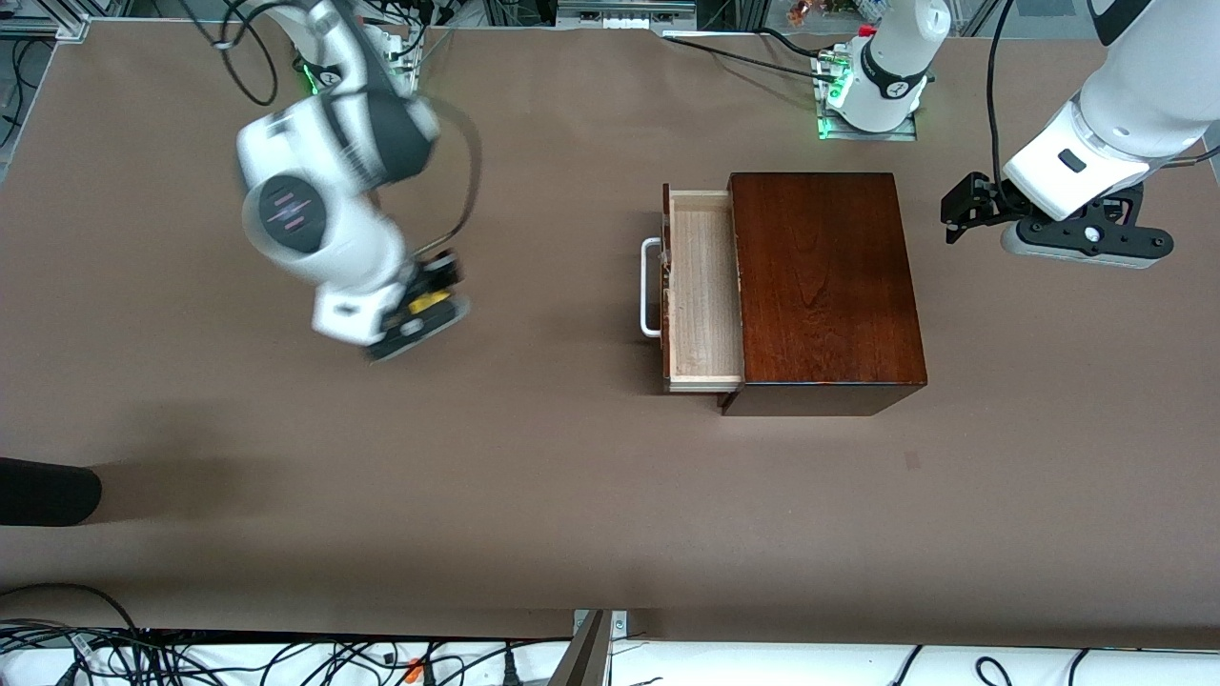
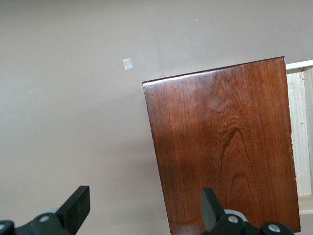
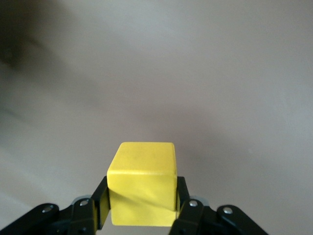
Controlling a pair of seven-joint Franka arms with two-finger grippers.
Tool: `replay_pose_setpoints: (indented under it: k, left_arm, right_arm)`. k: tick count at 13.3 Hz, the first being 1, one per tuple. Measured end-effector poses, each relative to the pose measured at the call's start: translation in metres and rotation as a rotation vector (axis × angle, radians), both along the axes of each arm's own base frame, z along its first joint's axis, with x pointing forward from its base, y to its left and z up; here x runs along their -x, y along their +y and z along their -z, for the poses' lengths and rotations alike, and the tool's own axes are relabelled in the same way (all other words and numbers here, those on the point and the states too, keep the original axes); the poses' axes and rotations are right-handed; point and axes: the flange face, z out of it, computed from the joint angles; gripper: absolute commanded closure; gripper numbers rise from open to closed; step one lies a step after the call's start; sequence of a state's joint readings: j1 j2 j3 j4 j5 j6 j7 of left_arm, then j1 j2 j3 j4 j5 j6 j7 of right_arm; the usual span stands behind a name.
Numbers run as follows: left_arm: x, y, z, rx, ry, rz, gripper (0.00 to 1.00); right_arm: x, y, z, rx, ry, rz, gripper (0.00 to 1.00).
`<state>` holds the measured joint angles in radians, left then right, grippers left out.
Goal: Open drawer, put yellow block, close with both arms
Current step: 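Lift the yellow cube with the right gripper and carry it over the drawer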
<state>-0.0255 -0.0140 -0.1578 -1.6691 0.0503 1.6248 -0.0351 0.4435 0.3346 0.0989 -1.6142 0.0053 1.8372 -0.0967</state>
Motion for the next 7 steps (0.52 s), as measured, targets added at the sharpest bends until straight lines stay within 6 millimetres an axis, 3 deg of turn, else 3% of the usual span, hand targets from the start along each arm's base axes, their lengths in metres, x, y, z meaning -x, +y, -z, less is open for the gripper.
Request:
replay_pose_setpoints:
  k: [4, 7]
  left_arm:
    - [0.000, -0.002, -0.001, 0.000, -0.002, 0.006, 0.00]
    - [0.000, -0.002, -0.001, 0.000, -0.002, 0.006, 0.00]
  right_arm:
    - [0.083, 0.158, -0.025, 0.019, -0.122, -0.304, 0.90]
    - [0.120, 0.233, -0.029, -0.024, -0.165, -0.415, 0.90]
